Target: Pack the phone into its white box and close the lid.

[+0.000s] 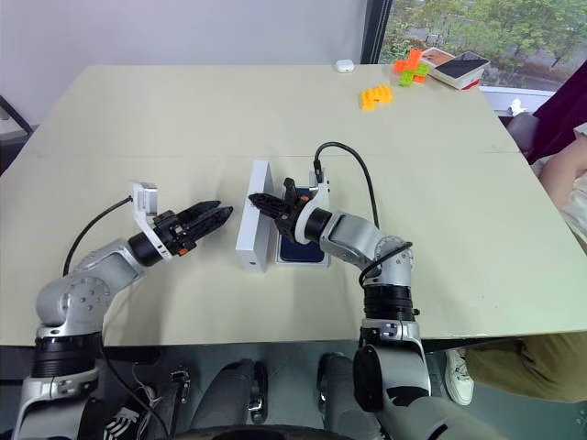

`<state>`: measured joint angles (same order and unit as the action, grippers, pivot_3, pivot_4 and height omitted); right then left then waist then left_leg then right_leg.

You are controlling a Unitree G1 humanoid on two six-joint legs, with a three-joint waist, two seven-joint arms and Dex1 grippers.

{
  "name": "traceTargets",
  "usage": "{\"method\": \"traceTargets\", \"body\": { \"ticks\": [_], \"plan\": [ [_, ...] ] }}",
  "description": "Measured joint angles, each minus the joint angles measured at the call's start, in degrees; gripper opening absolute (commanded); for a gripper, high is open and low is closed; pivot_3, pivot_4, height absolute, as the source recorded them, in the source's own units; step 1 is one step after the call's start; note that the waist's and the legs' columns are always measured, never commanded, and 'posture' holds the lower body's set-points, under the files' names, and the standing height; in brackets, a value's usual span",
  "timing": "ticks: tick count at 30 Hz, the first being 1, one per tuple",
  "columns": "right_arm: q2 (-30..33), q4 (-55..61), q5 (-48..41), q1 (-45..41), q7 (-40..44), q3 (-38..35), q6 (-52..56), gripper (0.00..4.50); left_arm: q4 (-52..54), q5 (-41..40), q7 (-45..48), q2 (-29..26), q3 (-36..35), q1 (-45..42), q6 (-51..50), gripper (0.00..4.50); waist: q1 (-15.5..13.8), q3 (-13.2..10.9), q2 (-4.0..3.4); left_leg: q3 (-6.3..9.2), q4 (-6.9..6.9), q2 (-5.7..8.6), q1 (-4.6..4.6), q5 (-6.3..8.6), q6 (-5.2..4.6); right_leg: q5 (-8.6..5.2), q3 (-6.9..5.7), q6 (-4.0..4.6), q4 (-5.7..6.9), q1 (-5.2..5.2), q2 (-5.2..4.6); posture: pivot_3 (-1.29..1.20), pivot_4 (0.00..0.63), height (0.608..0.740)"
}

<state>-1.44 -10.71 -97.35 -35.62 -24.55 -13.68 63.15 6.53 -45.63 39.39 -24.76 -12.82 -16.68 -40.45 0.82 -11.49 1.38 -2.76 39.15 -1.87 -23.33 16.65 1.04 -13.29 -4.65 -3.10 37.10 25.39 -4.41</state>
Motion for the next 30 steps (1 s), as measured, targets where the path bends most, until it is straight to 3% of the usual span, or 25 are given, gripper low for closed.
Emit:
{"method": "traceTargets", "body": {
  "ticks": [4,17,20,27,30],
  "plan": [
    [0.61,-0.01,-0.03,0.00,0.61,0.48,-0.10,0.00,-1.53,0.30,-0.34,1.20,0.76,-1.29,0.01,0.02,-0.03,0.00,0.00,0.00,0.00,0.00,0.00,0.00,0.00,0.00,0.00,0.00,0.00,0.00,0.00,0.00,0.150,0.740],
    [4.48,-2.19,0.71,-1.42,4.59,1.12,-0.36,0.00,-2.24,4.02,-1.21,5.91,5.22,-3.48,1.80,0.02,-0.12,0.00,0.00,0.00,0.02,0.02,-0.01,0.00,-0.01,0.00,-0.02,0.00,0.00,-0.01,-0.01,0.00,0.150,0.740],
    [5.63,-2.90,2.19,-2.17,5.93,1.05,-0.60,0.87,-2.27,4.46,-1.21,6.08,5.32,-3.93,1.96,0.00,-0.09,0.00,0.00,-0.01,0.01,0.02,-0.01,0.00,-0.01,0.00,-0.03,0.00,-0.01,-0.01,-0.01,0.00,0.150,0.740],
    [8.77,-3.21,4.36,-2.70,8.67,0.95,0.59,4.45,-2.51,5.04,-1.72,6.89,5.46,-3.84,1.84,0.00,-0.09,0.00,0.00,-0.01,0.01,0.02,-0.03,0.01,-0.03,0.00,-0.04,0.00,-0.01,0.01,-0.02,0.00,0.150,0.740],
    [12.70,-3.20,5.15,-5.20,11.32,1.24,2.97,4.49,-2.45,5.13,-1.73,6.91,5.82,-3.53,1.78,0.00,-0.10,0.00,0.00,-0.02,0.01,0.03,-0.02,0.01,-0.03,0.00,-0.06,-0.01,-0.01,0.01,-0.02,0.00,0.150,0.740]
  ]
}}
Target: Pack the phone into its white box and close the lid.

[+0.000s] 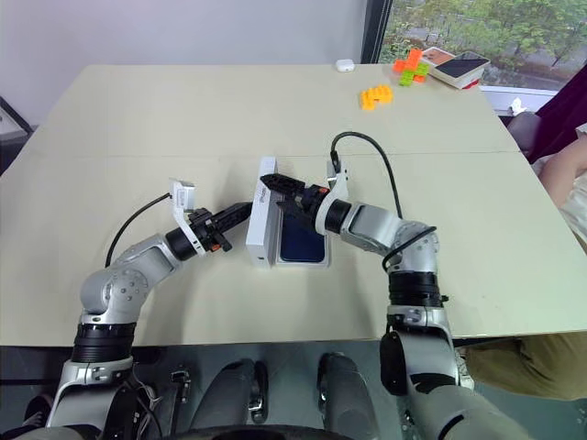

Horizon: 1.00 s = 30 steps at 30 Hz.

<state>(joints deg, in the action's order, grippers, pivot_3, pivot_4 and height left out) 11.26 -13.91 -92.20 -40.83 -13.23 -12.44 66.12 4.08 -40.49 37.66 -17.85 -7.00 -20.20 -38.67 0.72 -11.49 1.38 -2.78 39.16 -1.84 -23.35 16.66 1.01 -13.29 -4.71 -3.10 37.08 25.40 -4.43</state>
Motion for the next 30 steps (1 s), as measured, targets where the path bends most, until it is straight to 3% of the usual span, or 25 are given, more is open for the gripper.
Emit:
{"method": "traceTargets", "body": {
  "ticks": [3,7,13,18,22,30],
  "plan": [
    [5.71,0.03,5.05,-2.85,6.12,1.43,0.98,4.49,0.19,0.04,-0.03,0.22,0.95,-0.01,-0.17,0.00,-0.14,-0.01,-0.02,0.02,0.00,0.02,-0.02,0.00,0.00,0.00,-0.02,0.00,-0.02,0.00,0.00,0.00,0.150,0.740],
    [21.55,0.76,20.91,-7.15,25.76,8.13,-0.57,4.49,0.23,0.48,0.48,-0.28,2.03,-0.76,-0.91,0.00,-0.53,-0.03,-0.05,-0.02,0.00,0.09,-0.06,0.08,-0.15,-0.01,-0.03,-0.02,-0.17,-0.01,-0.04,0.00,0.150,0.740],
    [24.39,-0.09,36.43,-8.37,43.37,14.90,-7.20,4.49,0.16,2.64,2.23,-1.73,6.04,-2.77,-1.33,0.00,-0.04,-0.03,-0.05,-0.03,-0.02,0.03,-0.03,0.12,-0.21,-0.01,-0.05,-0.03,-0.12,0.02,0.14,0.00,0.150,0.740],
    [29.98,4.90,51.54,-2.71,58.05,23.72,-20.50,4.49,-3.14,3.87,3.99,-1.30,7.52,-5.56,-1.30,0.00,-0.91,-0.03,-0.04,-0.02,0.00,0.07,-0.05,0.12,-0.20,-0.02,-0.09,-0.04,-0.17,0.00,0.02,0.00,0.150,0.740],
    [28.97,2.70,59.47,-2.15,62.00,25.00,-28.74,4.49,-4.48,5.10,4.64,0.70,9.68,-7.14,-0.88,0.00,-0.97,-0.04,-0.04,-0.15,0.09,0.11,-0.04,0.11,-0.19,0.04,-0.04,-0.12,-0.18,0.00,-0.10,0.00,0.150,0.740],
    [25.69,-7.46,69.15,-6.39,59.61,21.39,-36.84,4.49,-7.81,7.13,4.66,3.62,10.63,-7.59,-0.37,0.00,-1.34,-0.04,-0.05,-0.14,0.08,0.11,-0.02,0.09,-0.16,0.04,-0.07,-0.11,-0.11,-0.01,-0.04,0.00,0.150,0.740]
  ]
}}
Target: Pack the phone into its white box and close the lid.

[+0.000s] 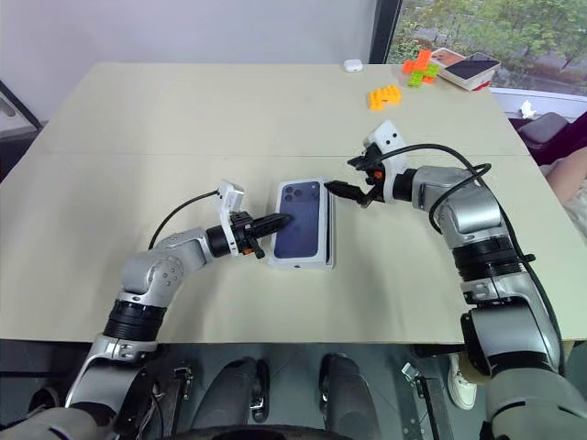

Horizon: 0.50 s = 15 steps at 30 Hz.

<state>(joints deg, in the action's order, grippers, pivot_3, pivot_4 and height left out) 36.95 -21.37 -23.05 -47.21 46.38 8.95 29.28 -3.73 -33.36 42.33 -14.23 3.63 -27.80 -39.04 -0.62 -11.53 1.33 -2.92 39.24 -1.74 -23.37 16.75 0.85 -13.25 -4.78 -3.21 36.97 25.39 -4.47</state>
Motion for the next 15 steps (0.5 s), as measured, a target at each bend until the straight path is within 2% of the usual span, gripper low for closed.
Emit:
{"method": "traceTargets", "body": {
  "ticks": [7,13,15],
  "plan": [
    [-1.75,-1.31,4.62,-0.23,1.11,-0.72,-2.80,4.49,-0.33,0.99,-0.45,0.62,-0.25,-0.02,1.74,0.00,0.13,0.00,0.00,0.01,0.00,0.00,0.02,0.00,0.00,0.00,0.01,0.00,0.02,-0.01,-0.02,0.00,0.150,0.740],
    [-2.18,1.42,5.91,1.04,3.87,-1.00,-4.46,4.49,0.03,1.48,-1.49,-4.79,-5.25,-0.38,2.17,0.00,0.18,0.00,0.00,0.07,0.00,-0.05,0.04,-0.01,0.02,0.01,0.00,0.01,0.07,-0.01,0.05,0.00,0.150,0.740],
    [-2.22,1.43,6.03,1.70,4.29,-1.07,-4.49,3.63,0.77,1.74,-1.41,-6.53,-5.64,-0.42,2.22,0.00,0.15,0.00,0.00,0.03,0.00,-0.03,0.03,-0.01,0.02,0.01,0.01,0.01,0.05,-0.01,-0.02,0.00,0.150,0.740]
  ]
}}
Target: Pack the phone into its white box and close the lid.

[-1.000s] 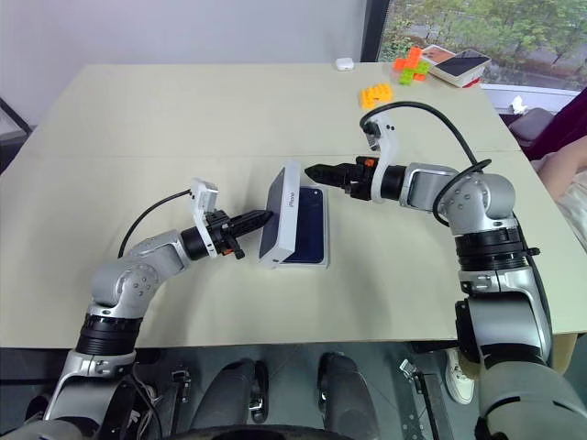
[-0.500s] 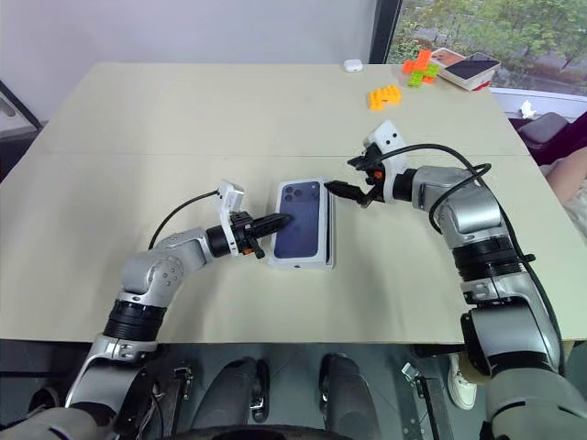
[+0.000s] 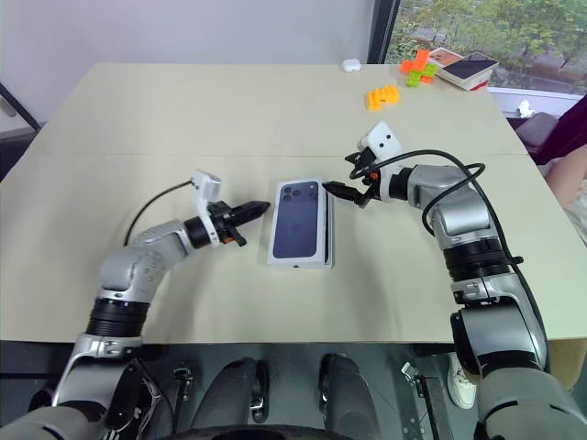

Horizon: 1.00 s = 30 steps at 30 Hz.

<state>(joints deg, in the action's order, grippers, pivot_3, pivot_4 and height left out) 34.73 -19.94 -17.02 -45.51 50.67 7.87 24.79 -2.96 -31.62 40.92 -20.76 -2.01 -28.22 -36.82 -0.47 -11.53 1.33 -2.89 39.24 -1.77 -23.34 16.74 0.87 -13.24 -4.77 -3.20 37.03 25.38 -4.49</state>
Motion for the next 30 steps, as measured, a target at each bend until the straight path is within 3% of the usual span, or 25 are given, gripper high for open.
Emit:
{"method": "traceTargets", "body": {
  "ticks": [2,6,7,13,30],
  "plan": [
    [-0.11,0.01,0.55,0.08,0.16,0.08,-0.41,2.65,0.79,0.55,0.14,-0.85,0.19,0.17,0.02,0.00,-0.17,0.00,0.00,-0.02,0.01,0.03,-0.01,0.00,0.00,0.00,0.00,0.00,-0.03,-0.02,-0.07,0.00,0.150,0.740],
    [1.70,-0.16,5.46,1.40,2.36,1.36,-6.68,0.42,3.07,4.36,2.82,-7.70,2.58,4.82,0.56,0.00,-0.03,0.00,-0.01,-0.05,0.00,0.03,-0.01,0.00,0.00,-0.01,0.01,-0.01,-0.08,-0.01,-0.05,0.00,0.150,0.740],
    [2.52,-0.67,6.64,1.94,3.16,1.60,-7.87,0.05,2.93,4.95,3.06,-7.86,2.91,5.52,0.81,0.00,-0.15,0.00,-0.01,-0.05,0.00,0.03,-0.01,0.00,0.00,-0.01,0.01,-0.01,-0.07,-0.01,-0.05,0.00,0.150,0.740],
    [3.82,-0.43,11.19,2.68,7.78,4.35,-12.68,0.05,0.60,4.87,4.54,-5.27,4.89,2.09,-1.79,0.00,-0.20,0.00,-0.01,-0.04,0.07,0.06,0.02,-0.04,0.04,0.00,-0.01,0.00,-0.01,-0.09,-0.04,0.00,0.150,0.740],
    [4.20,6.30,13.43,6.03,11.80,4.43,-10.92,0.05,-5.87,6.84,6.38,-0.74,9.32,-4.16,-7.71,0.00,-0.24,0.00,-0.01,-0.02,0.11,0.14,0.07,-0.11,0.14,0.00,-0.02,0.00,0.06,-0.17,-0.06,0.00,0.150,0.740]
  ]
}}
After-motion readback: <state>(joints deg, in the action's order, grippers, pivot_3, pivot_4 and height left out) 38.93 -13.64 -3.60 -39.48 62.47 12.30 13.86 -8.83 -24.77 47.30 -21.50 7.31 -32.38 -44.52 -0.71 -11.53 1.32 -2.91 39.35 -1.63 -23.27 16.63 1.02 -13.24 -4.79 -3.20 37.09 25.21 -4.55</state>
